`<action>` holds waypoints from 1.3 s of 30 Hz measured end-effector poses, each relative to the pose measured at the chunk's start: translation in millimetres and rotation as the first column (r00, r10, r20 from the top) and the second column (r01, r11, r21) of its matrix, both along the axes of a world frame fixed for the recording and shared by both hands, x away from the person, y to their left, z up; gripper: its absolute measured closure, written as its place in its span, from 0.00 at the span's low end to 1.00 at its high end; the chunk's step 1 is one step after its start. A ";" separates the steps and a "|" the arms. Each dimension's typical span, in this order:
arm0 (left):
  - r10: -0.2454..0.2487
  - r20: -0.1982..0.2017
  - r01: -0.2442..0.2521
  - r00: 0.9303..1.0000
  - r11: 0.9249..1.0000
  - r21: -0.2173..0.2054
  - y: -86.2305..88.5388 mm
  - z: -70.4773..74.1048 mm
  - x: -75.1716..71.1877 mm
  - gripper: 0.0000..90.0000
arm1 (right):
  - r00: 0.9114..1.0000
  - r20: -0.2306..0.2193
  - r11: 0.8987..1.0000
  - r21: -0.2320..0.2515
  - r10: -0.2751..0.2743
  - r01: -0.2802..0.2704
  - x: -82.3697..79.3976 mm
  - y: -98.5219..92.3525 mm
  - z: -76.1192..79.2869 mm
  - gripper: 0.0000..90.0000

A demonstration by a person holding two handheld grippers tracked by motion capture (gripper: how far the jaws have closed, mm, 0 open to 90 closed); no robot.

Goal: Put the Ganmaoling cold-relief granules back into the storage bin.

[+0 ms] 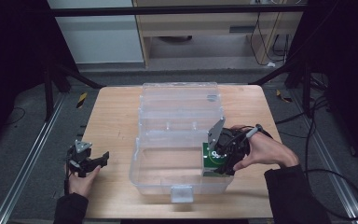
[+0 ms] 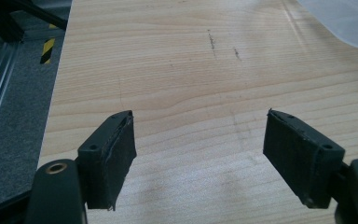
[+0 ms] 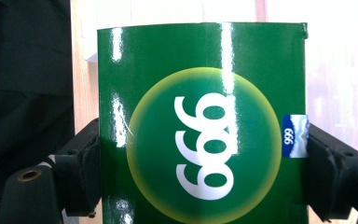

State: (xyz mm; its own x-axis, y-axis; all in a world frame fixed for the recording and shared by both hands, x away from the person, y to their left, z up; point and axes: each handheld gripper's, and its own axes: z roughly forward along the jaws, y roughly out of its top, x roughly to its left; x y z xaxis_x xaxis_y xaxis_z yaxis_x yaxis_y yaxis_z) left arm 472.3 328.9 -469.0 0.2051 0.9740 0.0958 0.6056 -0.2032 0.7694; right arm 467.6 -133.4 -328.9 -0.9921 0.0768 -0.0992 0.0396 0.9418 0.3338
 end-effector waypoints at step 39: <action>0.000 0.000 0.000 1.000 1.000 -0.002 -0.2 0.3 -0.3 0.27 | 1.000 -0.010 1.000 -0.006 0.020 -0.020 -2.2 2.6 -24.9 0.18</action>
